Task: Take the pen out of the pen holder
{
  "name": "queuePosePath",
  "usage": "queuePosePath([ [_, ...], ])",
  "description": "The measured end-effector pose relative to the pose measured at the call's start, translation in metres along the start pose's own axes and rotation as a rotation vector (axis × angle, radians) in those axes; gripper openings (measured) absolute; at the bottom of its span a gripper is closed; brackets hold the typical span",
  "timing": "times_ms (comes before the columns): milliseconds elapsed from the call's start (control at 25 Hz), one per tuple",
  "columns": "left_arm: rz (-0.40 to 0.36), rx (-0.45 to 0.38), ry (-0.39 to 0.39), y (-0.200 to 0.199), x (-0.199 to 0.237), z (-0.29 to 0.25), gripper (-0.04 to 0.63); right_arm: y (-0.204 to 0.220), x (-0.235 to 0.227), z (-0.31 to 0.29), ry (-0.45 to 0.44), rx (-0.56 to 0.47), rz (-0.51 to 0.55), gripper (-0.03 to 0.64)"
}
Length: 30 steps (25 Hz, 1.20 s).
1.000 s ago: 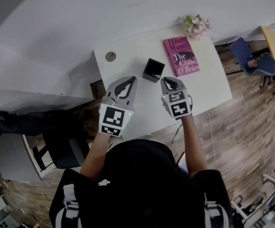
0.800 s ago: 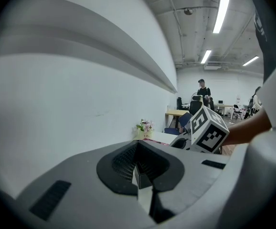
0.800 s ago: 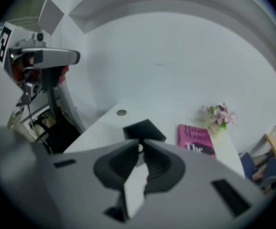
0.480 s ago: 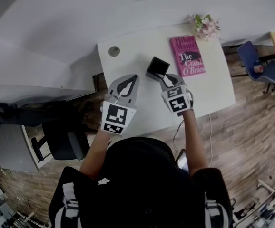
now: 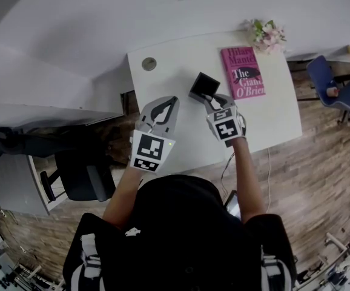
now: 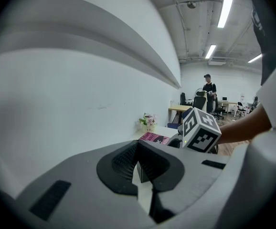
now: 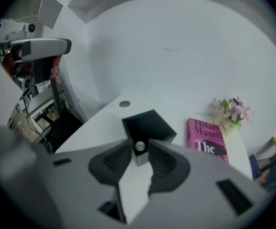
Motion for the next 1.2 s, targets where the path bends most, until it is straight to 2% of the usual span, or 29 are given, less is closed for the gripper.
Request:
queuePosePath([
  [240, 0.007, 0.008, -0.008, 0.004, 0.002, 0.001, 0.020, 0.001, -0.001, -0.002, -0.005, -0.003, -0.024, 0.124],
  [680, 0.009, 0.008, -0.016, 0.006, 0.004, 0.004, 0.020, 0.001, 0.002, -0.002, -0.001, 0.012, -0.002, 0.094],
  [1200, 0.001, -0.002, -0.012, 0.004, 0.007, 0.010, 0.020, -0.002, -0.002, 0.005, 0.017, -0.009, -0.081, 0.077],
])
Point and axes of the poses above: the fingertips, and each gripper's own axes: z backward along the fingers, x to its left, y out of its underside, the point moved 4 cm from there along z, backward along the fingers, and after that the axes turned 7 degrees about -y, right-handed, at the moved point
